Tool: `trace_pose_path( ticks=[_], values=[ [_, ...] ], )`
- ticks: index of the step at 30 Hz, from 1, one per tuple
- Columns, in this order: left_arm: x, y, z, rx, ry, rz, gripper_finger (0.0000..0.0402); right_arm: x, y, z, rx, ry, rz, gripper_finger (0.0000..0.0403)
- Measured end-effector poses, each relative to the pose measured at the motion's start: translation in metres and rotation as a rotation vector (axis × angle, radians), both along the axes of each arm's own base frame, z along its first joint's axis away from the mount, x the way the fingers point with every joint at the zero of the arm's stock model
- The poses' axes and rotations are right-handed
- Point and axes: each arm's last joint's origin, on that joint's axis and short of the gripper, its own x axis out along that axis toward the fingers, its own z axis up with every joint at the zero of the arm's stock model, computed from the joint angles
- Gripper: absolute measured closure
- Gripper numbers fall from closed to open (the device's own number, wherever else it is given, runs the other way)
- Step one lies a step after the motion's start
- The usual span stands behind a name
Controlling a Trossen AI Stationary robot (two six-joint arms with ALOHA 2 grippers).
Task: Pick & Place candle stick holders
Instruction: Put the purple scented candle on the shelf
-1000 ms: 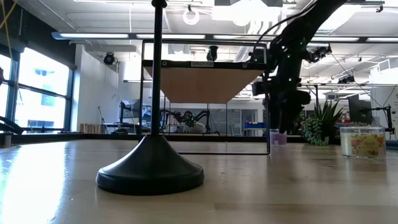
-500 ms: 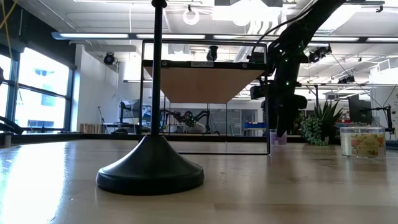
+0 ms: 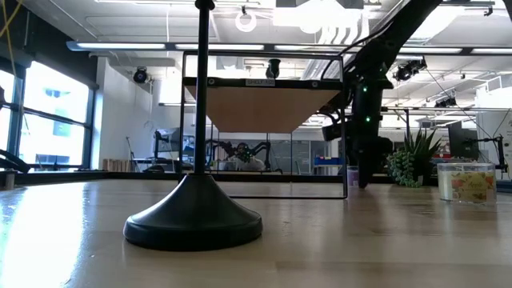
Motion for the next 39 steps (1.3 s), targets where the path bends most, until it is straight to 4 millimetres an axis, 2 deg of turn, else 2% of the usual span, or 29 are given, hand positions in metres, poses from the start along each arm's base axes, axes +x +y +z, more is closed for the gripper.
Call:
trace_pose_path(
  ticks=[15,32,35,39],
  values=[
    [0.000,0.000,0.000,0.000,0.000,0.000,0.0245,0.004,0.001,0.000,0.010,-0.043,0.011,0.0179],
    [0.000,0.000,0.000,0.000,-0.001,0.000,0.0245,0.000,0.004,0.003,0.063,-0.040,-0.080,0.0180],
    [0.000,0.000,0.000,-0.005,-0.003,0.005,0.0245,-0.003,0.007,0.012,0.071,-0.058,-0.099,0.0180],
    [0.001,0.000,0.001,-0.004,-0.015,0.006,0.0245,-0.009,0.014,0.036,0.073,-0.122,-0.109,0.0180]
  ],
)
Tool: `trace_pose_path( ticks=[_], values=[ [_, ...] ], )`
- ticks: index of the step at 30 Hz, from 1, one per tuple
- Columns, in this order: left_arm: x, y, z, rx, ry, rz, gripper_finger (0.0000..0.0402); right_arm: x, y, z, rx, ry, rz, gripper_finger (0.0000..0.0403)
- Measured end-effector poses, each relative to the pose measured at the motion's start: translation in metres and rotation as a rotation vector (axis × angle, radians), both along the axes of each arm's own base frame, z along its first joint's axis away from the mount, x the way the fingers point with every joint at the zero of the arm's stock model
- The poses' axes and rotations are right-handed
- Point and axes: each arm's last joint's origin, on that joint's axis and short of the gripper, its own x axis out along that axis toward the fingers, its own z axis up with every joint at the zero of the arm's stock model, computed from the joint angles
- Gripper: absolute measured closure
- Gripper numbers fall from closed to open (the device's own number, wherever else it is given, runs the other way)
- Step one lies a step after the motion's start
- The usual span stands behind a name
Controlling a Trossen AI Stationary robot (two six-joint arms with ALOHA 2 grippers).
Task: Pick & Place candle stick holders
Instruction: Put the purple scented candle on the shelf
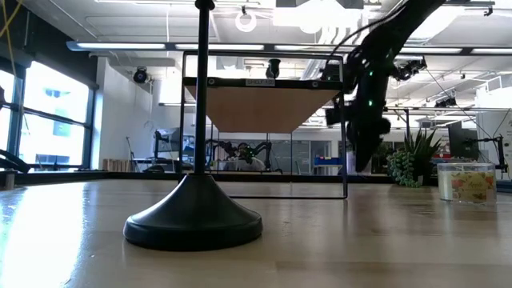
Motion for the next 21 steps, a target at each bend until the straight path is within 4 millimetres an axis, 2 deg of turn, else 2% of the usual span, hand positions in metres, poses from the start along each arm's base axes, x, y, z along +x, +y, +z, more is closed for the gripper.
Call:
trace_pose_path(
  ticks=[7,12,16,21],
  values=[
    [0.001,0.000,0.001,-0.014,-0.020,-0.018,0.0245,-0.018,0.028,0.055,-0.077,-0.134,0.032,0.0180],
    [0.003,0.000,0.002,-0.015,-0.039,-0.024,0.0245,-0.032,0.050,0.087,-0.110,-0.251,0.012,0.0180],
    [0.012,0.001,0.002,-0.010,-0.067,-0.054,0.0245,-0.040,0.066,0.107,-0.112,-0.335,-0.004,0.0180],
    [0.028,0.004,-0.006,0.055,-0.030,-0.084,0.0245,-0.036,0.079,0.135,-0.105,-0.414,0.008,0.0180]
  ],
)
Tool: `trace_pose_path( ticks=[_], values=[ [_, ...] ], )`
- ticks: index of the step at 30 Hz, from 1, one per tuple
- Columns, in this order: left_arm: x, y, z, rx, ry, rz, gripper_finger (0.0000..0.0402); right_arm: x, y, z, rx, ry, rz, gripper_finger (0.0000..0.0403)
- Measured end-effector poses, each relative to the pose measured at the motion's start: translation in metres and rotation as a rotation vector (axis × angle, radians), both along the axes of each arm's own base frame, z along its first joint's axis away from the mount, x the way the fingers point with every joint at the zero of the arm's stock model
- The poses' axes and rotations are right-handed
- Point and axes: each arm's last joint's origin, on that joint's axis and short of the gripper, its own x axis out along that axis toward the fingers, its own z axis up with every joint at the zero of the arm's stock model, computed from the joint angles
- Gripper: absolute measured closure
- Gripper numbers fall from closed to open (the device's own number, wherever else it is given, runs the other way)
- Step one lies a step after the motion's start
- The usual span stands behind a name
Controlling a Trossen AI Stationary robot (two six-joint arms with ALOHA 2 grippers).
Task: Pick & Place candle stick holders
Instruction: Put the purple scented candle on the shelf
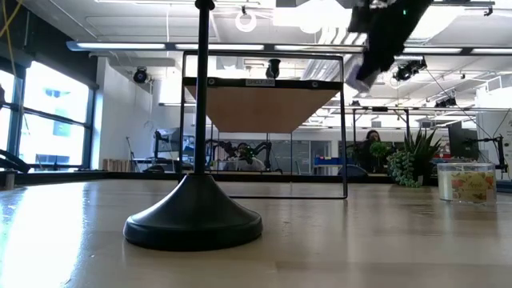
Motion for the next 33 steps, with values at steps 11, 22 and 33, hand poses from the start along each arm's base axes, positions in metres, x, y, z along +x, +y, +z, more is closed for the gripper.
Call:
trace_pose_path(
  ticks=[11,22,33],
  values=[
    [0.019,-0.016,-0.028,0.118,0.249,0.005,0.0245,0.006,0.029,0.074,-0.052,-0.208,0.123,0.0180],
    [0.025,-0.052,-0.025,-0.038,0.155,-0.201,0.0245,-0.001,0.046,0.110,-0.104,-0.295,0.167,0.0180],
    [0.026,-0.059,-0.024,-0.186,0.125,-0.220,0.0245,0.019,0.058,0.096,-0.108,-0.217,0.210,0.0180]
  ],
)
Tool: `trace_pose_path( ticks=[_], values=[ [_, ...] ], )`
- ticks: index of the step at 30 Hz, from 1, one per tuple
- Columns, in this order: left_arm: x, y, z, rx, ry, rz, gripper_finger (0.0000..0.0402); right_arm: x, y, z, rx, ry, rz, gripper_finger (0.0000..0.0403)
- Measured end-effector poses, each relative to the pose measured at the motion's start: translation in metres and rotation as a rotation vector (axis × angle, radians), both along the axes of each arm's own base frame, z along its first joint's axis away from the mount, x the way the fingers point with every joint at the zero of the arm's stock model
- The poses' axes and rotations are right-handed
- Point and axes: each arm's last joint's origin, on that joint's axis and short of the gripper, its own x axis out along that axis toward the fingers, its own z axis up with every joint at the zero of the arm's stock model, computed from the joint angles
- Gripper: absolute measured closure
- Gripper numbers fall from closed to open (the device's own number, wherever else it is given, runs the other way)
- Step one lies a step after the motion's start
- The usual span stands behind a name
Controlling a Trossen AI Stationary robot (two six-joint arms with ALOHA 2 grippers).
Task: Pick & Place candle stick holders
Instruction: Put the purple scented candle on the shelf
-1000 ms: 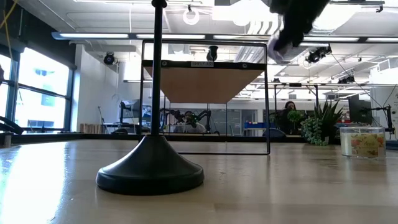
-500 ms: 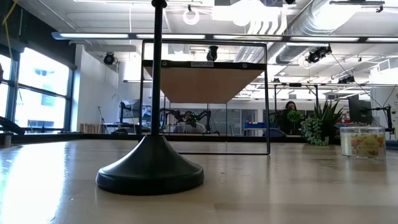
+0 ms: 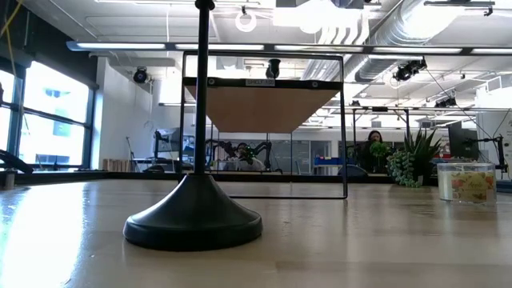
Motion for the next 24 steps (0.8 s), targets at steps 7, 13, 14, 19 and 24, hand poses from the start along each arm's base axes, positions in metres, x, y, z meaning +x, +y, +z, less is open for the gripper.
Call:
trace_pose_path(
  ticks=[7,13,14,19,24],
  values=[
    [-0.003,-0.008,-0.001,-0.122,0.014,-0.261,0.0245,0.014,0.007,-0.009,0.003,0.042,0.033,0.0180],
    [0.005,-0.009,0.006,-0.059,-0.089,-0.186,0.0245,0.016,0.008,-0.010,0.003,0.041,0.042,0.0180],
    [0.007,-0.008,0.009,-0.058,-0.124,-0.165,0.0245,0.016,0.008,-0.009,0.003,0.035,0.041,0.0180],
    [0.023,-0.008,0.011,-0.065,-0.215,-0.104,0.0245,0.015,0.008,-0.009,0.003,0.037,0.041,0.0180],
    [0.038,-0.012,-0.001,-0.019,-0.180,-0.074,0.0245,0.015,0.008,-0.009,-0.004,0.038,0.047,0.0180]
  ],
)
